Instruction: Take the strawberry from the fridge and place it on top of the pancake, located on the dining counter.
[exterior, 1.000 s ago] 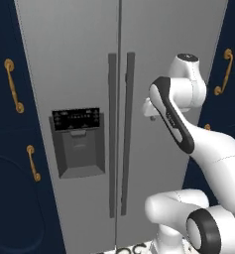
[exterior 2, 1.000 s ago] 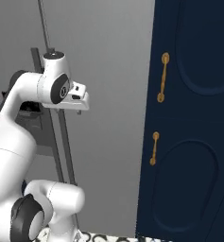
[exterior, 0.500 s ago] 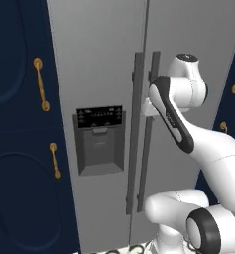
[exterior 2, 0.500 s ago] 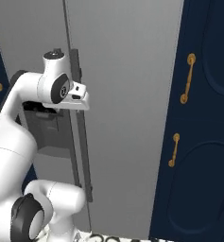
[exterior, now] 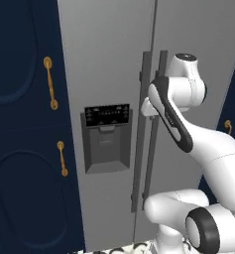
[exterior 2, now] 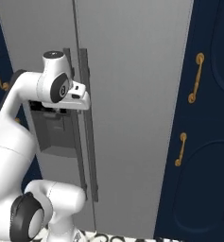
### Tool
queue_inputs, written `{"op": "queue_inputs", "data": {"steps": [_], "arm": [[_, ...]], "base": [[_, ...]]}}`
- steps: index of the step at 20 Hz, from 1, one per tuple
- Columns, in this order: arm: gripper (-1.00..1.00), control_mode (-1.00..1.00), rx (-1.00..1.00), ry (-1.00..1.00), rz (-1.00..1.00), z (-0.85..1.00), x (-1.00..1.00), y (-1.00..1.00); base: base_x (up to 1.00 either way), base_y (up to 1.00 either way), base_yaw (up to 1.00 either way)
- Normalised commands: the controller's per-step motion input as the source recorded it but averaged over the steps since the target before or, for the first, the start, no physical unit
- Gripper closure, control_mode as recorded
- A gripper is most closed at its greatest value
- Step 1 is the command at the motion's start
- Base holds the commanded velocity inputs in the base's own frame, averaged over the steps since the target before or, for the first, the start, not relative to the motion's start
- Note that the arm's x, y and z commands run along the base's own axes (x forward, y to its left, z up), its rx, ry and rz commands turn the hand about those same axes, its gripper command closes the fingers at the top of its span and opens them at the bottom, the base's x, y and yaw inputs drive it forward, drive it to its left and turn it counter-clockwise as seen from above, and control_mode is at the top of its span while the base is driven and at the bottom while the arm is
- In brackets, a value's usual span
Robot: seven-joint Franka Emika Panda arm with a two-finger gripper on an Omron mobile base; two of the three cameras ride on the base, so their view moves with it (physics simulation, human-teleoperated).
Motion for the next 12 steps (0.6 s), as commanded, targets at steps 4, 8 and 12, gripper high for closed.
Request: {"op": "queue_inputs", "data": {"steps": [4,8,12], "arm": [[-1.0,1.0,0.0,0.0,0.0,0.0,0.0,0.0],[-1.0,1.0,0.0,0.0,0.0,0.0,0.0,0.0],[-1.0,-1.0,0.0,0.0,-0.01,-0.02,-0.02,0.0]], "base": [[-0.64,0.0,-0.09],[-0.46,0.0,-0.05],[-0.27,0.0,-0.02]]}}
